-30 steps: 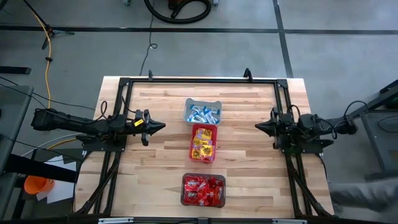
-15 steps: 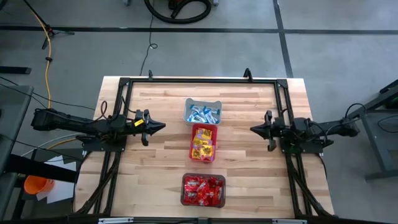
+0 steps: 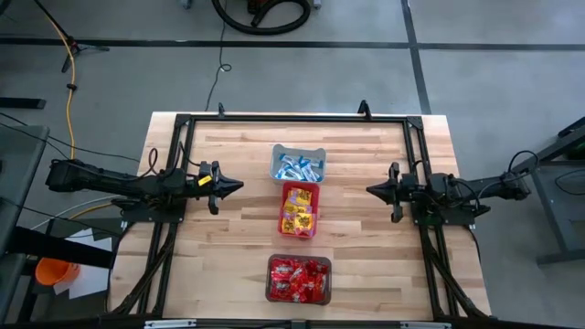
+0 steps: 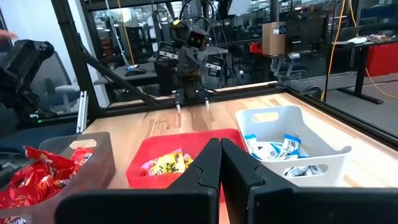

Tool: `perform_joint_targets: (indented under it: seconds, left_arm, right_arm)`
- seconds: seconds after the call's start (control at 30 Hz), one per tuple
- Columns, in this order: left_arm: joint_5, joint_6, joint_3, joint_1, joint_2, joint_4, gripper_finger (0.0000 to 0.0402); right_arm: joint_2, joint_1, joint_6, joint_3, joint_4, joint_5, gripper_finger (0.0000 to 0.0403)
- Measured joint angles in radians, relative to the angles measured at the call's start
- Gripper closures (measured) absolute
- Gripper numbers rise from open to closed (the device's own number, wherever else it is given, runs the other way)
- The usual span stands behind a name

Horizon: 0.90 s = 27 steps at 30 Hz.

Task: Sort candy
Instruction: Return to Home Position

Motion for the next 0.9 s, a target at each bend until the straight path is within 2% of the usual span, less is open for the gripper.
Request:
perform_joint_targets:
  seconds: [0.13,0.2,0.37,0.53,0.7,0.9]
  left_arm:
    - [0.0,0.0,0.0,0.0,-0.004,-0.013,0.04]
    - [0.0,0.0,0.0,0.0,-0.051,-0.065,0.04]
    - [0.0,0.0,0.0,0.0,-0.309,-0.261,0.04]
    - [0.0,0.0,0.0,0.0,-0.54,-0.372,0.04]
    - [0.0,0.007,0.001,-0.017,-0.556,-0.293,0.04]
    - [0.005,0.008,0.001,-0.038,-0.556,-0.293,0.04]
  right_arm:
    - [0.0,0.0,0.0,0.0,0.0,0.0,0.0403]
    - [-0.015,0.002,0.0,0.0,-0.001,0.0,0.0403]
    - [-0.037,0.0,0.0,0.001,0.001,0.002,0.0403]
    - [-0.028,0.0,0.0,0.001,-0.002,0.002,0.0403]
    - [-0.024,0.0,0.0,0.001,-0.001,0.003,0.0402]
    - [-0.024,0.0,0.0,0.001,-0.001,0.003,0.0402]
